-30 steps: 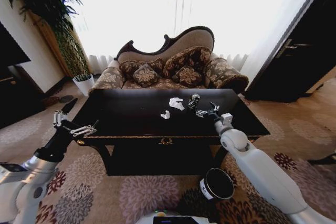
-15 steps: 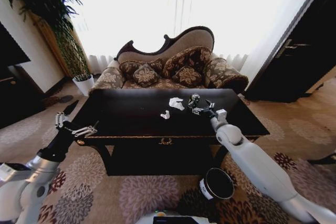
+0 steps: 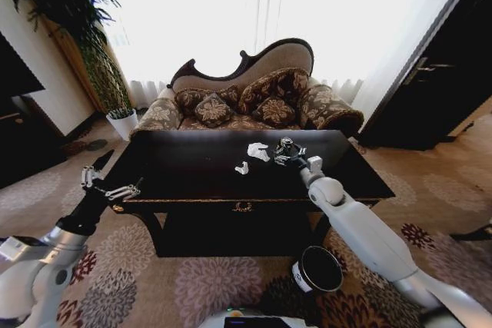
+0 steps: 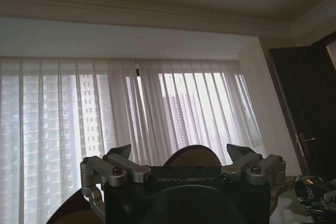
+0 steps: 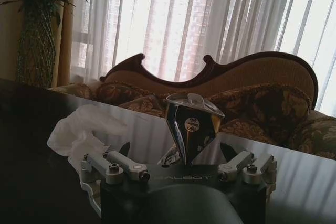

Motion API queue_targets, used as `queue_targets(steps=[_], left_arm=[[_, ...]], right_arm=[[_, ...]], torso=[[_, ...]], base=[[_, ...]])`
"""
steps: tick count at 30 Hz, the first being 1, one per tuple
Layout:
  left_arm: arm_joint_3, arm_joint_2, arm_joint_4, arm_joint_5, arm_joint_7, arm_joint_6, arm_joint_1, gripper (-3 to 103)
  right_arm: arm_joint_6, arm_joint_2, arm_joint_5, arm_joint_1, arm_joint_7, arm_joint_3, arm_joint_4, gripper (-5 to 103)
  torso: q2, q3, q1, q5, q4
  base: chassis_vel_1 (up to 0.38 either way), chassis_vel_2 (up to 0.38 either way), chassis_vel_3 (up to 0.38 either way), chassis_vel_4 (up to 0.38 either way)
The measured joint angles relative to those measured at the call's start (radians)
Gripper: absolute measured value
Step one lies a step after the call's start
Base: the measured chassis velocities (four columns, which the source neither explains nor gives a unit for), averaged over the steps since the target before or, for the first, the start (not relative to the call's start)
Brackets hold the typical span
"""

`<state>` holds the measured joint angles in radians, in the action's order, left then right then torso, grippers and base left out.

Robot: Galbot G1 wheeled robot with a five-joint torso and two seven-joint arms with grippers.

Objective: Move to the front of the table and place the trash on the table into the trash bin.

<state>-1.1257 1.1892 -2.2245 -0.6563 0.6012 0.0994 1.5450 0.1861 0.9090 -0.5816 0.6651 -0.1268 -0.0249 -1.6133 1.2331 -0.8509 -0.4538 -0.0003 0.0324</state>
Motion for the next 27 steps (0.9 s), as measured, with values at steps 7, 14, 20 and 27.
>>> queue_targets(steps=[7, 14, 20, 27], left_arm=[[0.003, -0.008, 0.01, -0.001, -0.001, 0.001, -0.005, 100], [0.013, -0.003, 0.005, 0.003, -0.002, 0.001, -0.003, 100], [0.024, 0.003, 0.0, 0.004, -0.002, 0.001, -0.003, 100], [0.029, 0.01, -0.001, 0.008, -0.001, 0.007, -0.001, 100]], right_arm=[[-0.019, 0.009, 0.001, 0.005, 0.019, -0.001, 0.008, 68], [-0.032, 0.009, 0.009, 0.032, 0.031, -0.023, 0.003, 46], [-0.046, 0.01, 0.009, 0.067, 0.048, -0.042, -0.018, 25], [-0.076, 0.01, 0.004, 0.095, 0.071, -0.06, -0.036, 3]], torso=[[0.0, 0.0, 0.0, 0.0001, 0.0], [0.0, 0.0, 0.0, 0.0001, 0.0001], [0.0, 0.0, 0.0, 0.0001, 0.0002], [0.0, 0.0, 0.0, 0.0, 0.0001]], base=[[0.0, 0.0, 0.0, 0.0], [0.0, 0.0, 0.0, 0.0], [0.0, 0.0, 0.0, 0.0], [0.0, 0.0, 0.0, 0.0]])
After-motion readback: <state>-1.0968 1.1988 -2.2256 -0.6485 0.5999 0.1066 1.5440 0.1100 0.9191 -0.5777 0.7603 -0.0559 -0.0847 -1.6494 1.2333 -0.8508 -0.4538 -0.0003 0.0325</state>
